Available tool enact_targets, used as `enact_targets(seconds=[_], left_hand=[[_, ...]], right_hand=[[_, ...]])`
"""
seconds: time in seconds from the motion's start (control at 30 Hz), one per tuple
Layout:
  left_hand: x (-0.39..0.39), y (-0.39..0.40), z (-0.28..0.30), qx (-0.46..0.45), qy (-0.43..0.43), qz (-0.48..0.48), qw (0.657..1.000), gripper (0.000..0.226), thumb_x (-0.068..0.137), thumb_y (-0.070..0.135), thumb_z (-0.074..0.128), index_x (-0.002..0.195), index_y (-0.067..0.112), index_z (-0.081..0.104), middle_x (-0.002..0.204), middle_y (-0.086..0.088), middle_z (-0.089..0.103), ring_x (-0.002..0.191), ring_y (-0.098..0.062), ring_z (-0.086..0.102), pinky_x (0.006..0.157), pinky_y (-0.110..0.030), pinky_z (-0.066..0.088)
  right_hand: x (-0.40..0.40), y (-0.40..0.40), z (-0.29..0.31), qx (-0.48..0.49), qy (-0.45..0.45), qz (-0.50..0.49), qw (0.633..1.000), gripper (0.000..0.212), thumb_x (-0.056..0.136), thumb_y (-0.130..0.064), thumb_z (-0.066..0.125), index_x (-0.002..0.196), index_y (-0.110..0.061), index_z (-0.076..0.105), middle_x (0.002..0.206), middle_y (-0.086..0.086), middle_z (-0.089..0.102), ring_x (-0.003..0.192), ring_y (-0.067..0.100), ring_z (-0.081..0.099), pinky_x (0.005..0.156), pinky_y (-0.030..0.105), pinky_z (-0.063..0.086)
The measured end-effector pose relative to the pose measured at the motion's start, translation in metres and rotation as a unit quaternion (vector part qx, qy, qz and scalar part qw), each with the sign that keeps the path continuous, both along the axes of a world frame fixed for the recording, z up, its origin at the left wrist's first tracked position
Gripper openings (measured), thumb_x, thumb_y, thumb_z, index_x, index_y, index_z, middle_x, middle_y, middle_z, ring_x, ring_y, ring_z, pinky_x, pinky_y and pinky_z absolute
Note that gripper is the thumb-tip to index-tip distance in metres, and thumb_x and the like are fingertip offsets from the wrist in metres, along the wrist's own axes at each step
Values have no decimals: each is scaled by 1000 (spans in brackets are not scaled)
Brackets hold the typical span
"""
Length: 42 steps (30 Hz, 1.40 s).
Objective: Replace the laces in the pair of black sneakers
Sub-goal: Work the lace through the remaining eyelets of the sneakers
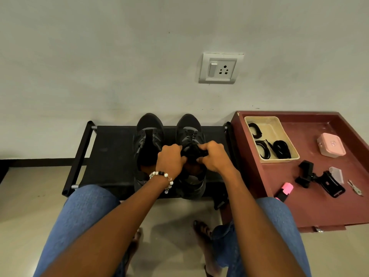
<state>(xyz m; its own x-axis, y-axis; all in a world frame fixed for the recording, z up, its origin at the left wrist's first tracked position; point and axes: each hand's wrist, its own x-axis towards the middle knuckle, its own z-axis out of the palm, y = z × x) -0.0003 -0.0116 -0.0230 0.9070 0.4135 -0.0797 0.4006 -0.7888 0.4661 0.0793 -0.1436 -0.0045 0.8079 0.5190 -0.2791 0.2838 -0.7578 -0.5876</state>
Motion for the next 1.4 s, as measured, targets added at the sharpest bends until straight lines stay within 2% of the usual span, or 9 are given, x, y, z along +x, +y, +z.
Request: enact_targets(seconds=[0.2, 0.33, 0.5, 0.6, 0.7, 0.97, 1.17, 1.3, 1.4], left_hand=[[-5, -10, 3, 18, -12, 6, 1000, 25, 96, 30, 52, 106, 10, 63, 98, -10, 64, 94, -29, 60, 72, -33, 47], [-4, -23, 19, 127, -76, 10, 989, 33, 97, 36, 52, 116, 13, 65, 118, -10, 57, 113, -31, 51, 88, -38, 49], [24, -49, 37, -67, -169, -52, 982, 17, 92, 22, 61, 102, 15, 74, 102, -2, 67, 86, -11, 60, 80, -20, 44], [48, -76, 35, -157, -183, -60, 969, 13, 90, 15, 64, 96, 14, 76, 89, 2, 73, 76, -7, 63, 82, -30, 54], [72, -97, 24, -216, -162, -70, 960, 13, 90, 14, 65, 96, 14, 76, 85, 3, 73, 72, -9, 65, 81, -35, 57], [117, -127, 1, -271, -123, -55, 953, 13, 91, 13, 65, 97, 17, 75, 91, 5, 72, 79, -9, 68, 81, -26, 57], [129, -143, -3, -306, -117, -34, 944, 13, 91, 13, 64, 96, 18, 75, 88, 5, 71, 73, -9, 68, 68, -16, 54], [128, -149, -4, -326, -109, -39, 938, 15, 91, 10, 64, 94, 19, 75, 81, 8, 70, 68, -8, 67, 59, -8, 50], [126, -148, -1, -341, -107, -38, 933, 13, 91, 11, 65, 96, 18, 75, 82, 8, 71, 65, -6, 67, 59, -7, 50]], right_hand=[[-5, -7, 10, 20, 24, 11, 999, 45, 87, -9, 71, 130, -14, 61, 123, 14, 64, 117, 28, 59, 98, 30, 46], [4, -26, 27, 43, 0, -41, 998, 45, 85, -18, 74, 128, -12, 62, 124, 9, 65, 117, 22, 59, 102, 30, 43], [34, -78, 44, 108, -63, -201, 971, 22, 86, -11, 72, 107, -8, 72, 99, 5, 72, 92, 15, 65, 88, 24, 49], [62, -119, 38, 98, -125, -319, 934, 14, 86, -11, 69, 99, -11, 74, 98, 7, 74, 95, 24, 68, 86, 31, 51], [85, -150, 28, 48, -145, -387, 909, 20, 89, -15, 64, 108, -16, 70, 106, 8, 71, 102, 29, 64, 82, 30, 46], [127, -174, -22, -138, -104, -343, 923, 21, 84, -17, 64, 105, -16, 67, 109, 12, 67, 103, 33, 59, 90, 42, 45], [128, -172, -29, -234, -146, -309, 910, 16, 89, -9, 62, 104, -13, 63, 102, 9, 63, 106, 29, 55, 105, 47, 27], [130, -170, -31, -236, -167, -314, 904, 13, 89, -7, 61, 98, -17, 63, 98, 6, 64, 104, 27, 55, 107, 48, 22], [130, -171, -26, -173, -169, -374, 895, 15, 86, -12, 66, 100, -16, 67, 97, 7, 67, 105, 27, 55, 96, 43, 25]])
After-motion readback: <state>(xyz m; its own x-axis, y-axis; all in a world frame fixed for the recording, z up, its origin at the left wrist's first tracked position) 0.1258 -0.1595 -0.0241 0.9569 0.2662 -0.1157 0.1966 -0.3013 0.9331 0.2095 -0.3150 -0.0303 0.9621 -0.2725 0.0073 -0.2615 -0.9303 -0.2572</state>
